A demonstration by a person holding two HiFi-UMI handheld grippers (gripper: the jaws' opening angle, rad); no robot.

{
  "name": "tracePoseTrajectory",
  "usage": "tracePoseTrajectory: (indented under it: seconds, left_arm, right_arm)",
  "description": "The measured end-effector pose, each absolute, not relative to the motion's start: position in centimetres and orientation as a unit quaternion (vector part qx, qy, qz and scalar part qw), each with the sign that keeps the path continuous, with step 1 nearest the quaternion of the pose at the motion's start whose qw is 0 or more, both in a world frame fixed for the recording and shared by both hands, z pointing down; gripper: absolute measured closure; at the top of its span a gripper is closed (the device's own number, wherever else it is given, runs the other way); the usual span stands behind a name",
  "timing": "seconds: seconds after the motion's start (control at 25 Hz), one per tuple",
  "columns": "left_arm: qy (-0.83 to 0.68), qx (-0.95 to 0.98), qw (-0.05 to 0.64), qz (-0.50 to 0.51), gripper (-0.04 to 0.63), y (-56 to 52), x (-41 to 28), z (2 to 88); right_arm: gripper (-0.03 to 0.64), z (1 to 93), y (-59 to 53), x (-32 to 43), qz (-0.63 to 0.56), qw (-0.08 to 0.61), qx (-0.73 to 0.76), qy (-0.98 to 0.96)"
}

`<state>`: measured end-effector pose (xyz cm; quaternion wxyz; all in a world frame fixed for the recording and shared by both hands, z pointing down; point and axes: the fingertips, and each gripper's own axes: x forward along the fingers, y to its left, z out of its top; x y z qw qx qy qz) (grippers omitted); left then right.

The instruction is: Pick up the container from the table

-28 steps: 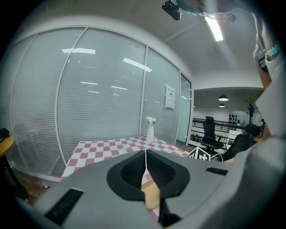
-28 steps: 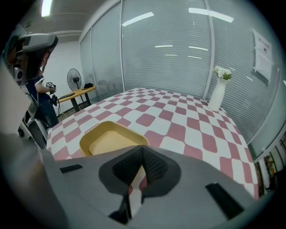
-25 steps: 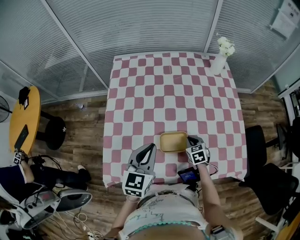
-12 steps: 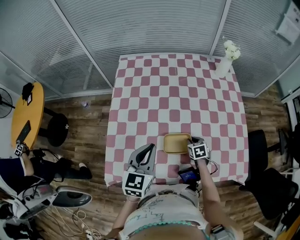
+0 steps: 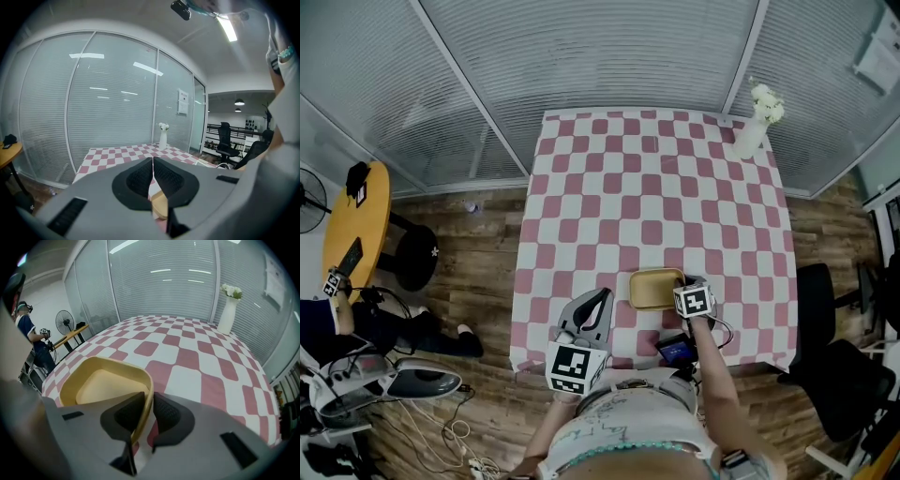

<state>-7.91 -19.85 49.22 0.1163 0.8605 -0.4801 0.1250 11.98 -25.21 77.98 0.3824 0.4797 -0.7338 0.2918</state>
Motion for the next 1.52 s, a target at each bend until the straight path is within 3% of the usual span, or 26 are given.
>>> tracePoseTrajectory:
  seconds: [1.52]
  left_arm:
    - [-0.439,0.881,0.116,0.131,0.577,-19.4,-5.2,49.4]
  right_arm:
    - [0.583,78.0,-25.1,12.1,0.344,0.312,0.494,-0.735]
